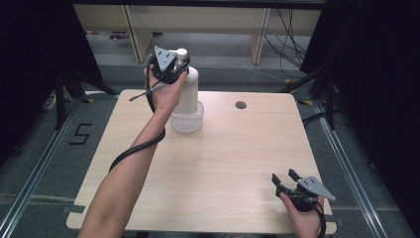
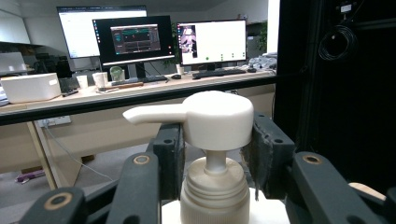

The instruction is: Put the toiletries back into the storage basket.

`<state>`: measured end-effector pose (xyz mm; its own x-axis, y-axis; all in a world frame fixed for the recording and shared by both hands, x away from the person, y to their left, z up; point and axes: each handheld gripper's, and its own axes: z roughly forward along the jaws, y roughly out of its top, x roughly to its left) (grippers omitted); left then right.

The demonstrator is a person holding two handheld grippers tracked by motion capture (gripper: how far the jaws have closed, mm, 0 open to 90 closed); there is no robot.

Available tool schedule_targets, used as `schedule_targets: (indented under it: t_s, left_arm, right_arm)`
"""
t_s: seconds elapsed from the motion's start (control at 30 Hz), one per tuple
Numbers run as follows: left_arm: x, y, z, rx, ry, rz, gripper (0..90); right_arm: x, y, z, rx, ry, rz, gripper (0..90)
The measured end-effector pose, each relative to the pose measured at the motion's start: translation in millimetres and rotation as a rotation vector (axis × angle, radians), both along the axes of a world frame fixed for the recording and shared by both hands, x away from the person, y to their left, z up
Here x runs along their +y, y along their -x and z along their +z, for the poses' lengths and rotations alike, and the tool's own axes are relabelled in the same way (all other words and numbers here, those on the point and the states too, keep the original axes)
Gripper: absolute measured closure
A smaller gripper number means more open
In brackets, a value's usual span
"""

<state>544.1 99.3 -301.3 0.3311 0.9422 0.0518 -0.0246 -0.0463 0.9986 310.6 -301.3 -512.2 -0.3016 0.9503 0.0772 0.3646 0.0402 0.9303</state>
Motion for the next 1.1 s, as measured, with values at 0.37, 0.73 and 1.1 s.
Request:
schedule_targets:
  t_s: [0.37,0.73,1.1]
  left_arm:
    - [-0.3,-2.6,-3.5,0.008,-0.004,0.0,59.2]
    - [-0.9,-4.0,-8.7,0.025,-0.004,0.0,59.2]
    - [-2.6,-4.7,-13.0,0.041,0.001,-0.001,59.2]
  right_arm:
    - [0.1,0.1,0.1,0.0,0.001,0.004,32.5]
    - [0.0,0.0,0.0,-0.002,-0.001,0.007,32.5]
    - [0.8,-0.7,-0.4,0.001,-0.008,0.017,32.5]
